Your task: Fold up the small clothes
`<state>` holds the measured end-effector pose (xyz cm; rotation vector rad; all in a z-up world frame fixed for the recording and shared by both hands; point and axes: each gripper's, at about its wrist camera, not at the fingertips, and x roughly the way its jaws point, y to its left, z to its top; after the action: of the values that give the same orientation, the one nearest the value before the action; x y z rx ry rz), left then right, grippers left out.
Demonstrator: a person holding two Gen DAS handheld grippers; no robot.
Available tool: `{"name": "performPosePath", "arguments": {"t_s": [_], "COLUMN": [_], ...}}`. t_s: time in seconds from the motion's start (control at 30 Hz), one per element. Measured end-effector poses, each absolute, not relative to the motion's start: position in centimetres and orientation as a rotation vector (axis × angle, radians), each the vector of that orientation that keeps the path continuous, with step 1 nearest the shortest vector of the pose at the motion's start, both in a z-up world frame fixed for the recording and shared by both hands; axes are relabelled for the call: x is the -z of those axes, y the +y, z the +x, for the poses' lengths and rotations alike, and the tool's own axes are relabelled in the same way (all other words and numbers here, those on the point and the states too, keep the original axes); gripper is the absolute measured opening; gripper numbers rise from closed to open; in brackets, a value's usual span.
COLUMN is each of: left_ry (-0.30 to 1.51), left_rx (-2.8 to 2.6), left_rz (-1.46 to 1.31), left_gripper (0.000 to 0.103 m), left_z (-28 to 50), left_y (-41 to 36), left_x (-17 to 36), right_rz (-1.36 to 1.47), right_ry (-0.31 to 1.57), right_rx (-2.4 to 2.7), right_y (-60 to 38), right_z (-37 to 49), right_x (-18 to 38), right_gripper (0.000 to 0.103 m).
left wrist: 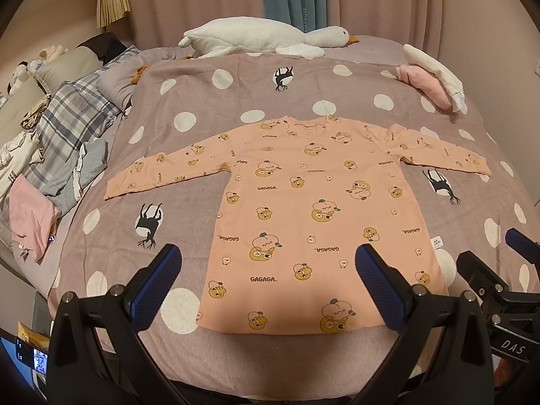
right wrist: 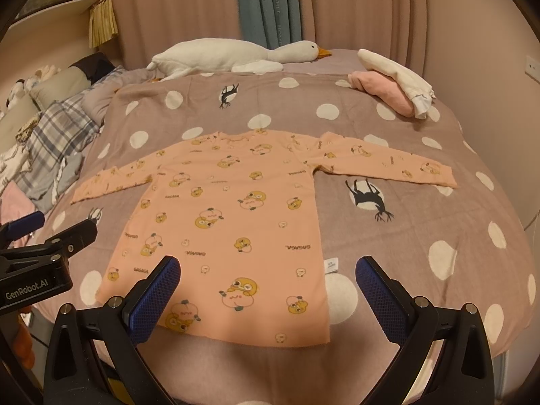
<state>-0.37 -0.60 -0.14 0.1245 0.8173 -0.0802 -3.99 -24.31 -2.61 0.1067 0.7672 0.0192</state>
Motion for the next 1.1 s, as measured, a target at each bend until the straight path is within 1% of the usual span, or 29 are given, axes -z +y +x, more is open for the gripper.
{"name": "performPosePath", "arguments": {"t_s": [1.1], "left_ry": [0.824], "left_rx": [0.082], "left_rz": [0.126], "left_gripper": [0.103], "left_z": [-0.55], "left_y": [-0.66], "left_x": [0.31], "right_rz": [0.105], "right_ry": [0.767], "right_rx": [-0.018], "right_y": [-24.12], "right_z": [-4.12], "right_x": [2.67], "right_gripper": [0.103]}}
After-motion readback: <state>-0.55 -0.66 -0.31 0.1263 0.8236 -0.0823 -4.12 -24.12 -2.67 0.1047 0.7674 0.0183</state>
